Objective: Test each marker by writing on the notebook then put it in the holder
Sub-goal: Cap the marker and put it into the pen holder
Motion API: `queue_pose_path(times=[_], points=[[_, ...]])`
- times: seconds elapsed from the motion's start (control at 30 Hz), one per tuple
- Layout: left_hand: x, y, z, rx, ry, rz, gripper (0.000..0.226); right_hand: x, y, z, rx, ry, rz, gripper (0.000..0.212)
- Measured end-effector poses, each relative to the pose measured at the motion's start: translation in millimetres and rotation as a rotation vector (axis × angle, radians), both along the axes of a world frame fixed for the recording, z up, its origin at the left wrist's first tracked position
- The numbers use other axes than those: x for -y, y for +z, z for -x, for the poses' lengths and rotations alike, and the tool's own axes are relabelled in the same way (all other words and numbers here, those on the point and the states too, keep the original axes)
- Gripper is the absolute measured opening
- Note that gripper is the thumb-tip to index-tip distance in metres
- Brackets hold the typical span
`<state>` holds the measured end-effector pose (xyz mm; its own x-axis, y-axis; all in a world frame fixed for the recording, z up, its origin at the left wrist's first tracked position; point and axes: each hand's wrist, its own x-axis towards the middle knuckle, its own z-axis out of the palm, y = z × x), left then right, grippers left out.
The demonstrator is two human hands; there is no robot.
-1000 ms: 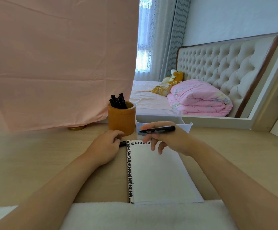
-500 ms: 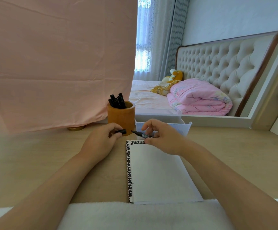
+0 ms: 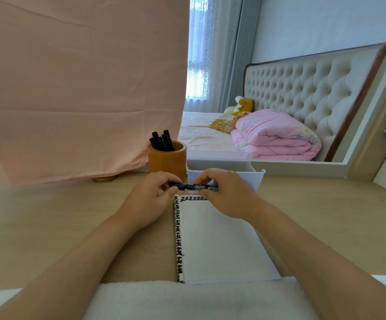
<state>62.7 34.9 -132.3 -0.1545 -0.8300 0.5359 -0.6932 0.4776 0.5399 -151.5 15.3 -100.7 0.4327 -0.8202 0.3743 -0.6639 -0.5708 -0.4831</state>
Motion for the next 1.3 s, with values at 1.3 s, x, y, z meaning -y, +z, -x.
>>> queue_pose_path(times=[1.3], points=[[17.2, -16.4, -22.3, 0.056, 0.088, -0.035, 0.027, 1.5, 3.7, -19.7, 0.215, -0.049, -0.230, 0.017]])
